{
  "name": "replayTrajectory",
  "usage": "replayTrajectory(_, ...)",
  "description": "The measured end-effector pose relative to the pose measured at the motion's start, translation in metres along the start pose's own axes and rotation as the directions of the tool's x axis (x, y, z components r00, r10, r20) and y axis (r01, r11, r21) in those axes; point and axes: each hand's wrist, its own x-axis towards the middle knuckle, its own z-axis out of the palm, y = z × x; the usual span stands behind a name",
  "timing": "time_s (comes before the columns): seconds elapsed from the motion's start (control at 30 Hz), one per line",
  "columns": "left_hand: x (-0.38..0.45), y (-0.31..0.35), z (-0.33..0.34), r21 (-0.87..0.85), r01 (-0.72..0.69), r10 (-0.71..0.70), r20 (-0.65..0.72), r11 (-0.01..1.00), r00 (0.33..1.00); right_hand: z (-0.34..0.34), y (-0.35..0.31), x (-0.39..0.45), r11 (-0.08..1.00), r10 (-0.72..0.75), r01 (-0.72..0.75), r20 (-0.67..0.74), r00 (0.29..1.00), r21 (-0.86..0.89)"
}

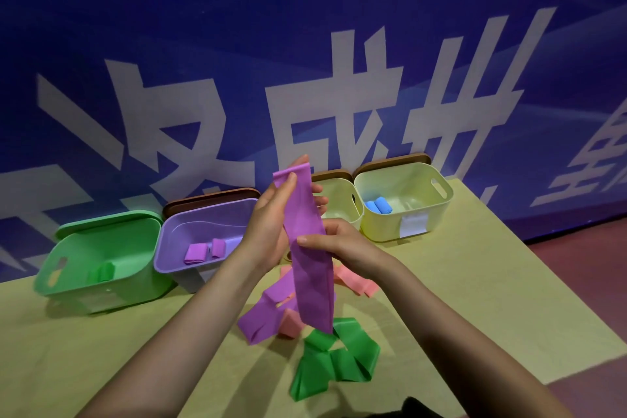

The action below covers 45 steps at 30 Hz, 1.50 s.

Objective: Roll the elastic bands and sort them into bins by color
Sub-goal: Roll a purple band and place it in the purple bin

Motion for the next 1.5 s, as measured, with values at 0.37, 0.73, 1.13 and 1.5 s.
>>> replayTrajectory(0.37,-0.003,0.021,0.004,0.210,-0.142,0.117,0.127,0.967,0.985,0.011,-0.011,0.005,0.990,-0.141,0.142,-0.088,0.986,-0.002)
replayTrajectory(0.73,0.004,0.021,-0.010,-0.025,-0.163,0.159,-0.125,0.986,0.979,0.013,0.008,-0.004,0.994,0.020,-0.030,0.097,0.995,0.103)
replayTrajectory(1.13,0.013,0.029,-0.054,-0.113,-0.218,0.155,-0.407,0.969,0.900,0.008,0.040,-0.009,0.977,0.197,-0.185,0.116,0.973,-0.108)
replayTrajectory(1.5,0.014,0.036,-0.086,-0.255,-0.267,0.102,-0.518,0.929,0.849,-0.025,0.065,-0.027,0.980,0.195,-0.194,0.035,0.980,-0.045)
